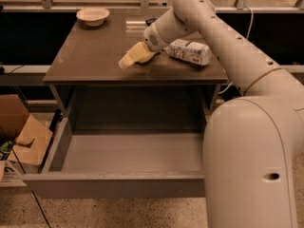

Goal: Place sponge into top drawer

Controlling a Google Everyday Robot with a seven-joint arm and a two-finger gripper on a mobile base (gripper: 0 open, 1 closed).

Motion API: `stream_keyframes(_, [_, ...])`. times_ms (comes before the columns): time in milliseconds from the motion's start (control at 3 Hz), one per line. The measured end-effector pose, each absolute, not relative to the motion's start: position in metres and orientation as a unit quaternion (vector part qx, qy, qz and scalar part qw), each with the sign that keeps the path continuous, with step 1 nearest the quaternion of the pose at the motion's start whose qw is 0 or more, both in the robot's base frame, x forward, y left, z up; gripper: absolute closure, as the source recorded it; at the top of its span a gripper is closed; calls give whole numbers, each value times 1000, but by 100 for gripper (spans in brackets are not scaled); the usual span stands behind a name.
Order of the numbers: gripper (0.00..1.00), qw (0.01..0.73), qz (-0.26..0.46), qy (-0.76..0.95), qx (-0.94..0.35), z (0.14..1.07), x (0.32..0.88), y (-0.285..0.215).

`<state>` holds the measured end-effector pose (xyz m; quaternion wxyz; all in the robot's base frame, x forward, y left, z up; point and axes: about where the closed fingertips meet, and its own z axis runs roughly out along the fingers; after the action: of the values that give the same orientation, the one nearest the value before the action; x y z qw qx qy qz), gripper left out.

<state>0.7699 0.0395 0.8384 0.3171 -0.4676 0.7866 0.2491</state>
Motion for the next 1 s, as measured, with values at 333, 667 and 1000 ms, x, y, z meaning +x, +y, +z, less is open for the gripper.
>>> stream_keyframes(333, [26,314,246,790,-467,836,769,37])
stream_keyframes(667, [49,311,246,792,-464,832,768,36])
stream_keyframes(1000, [72,311,246,792,-464,836,768,36])
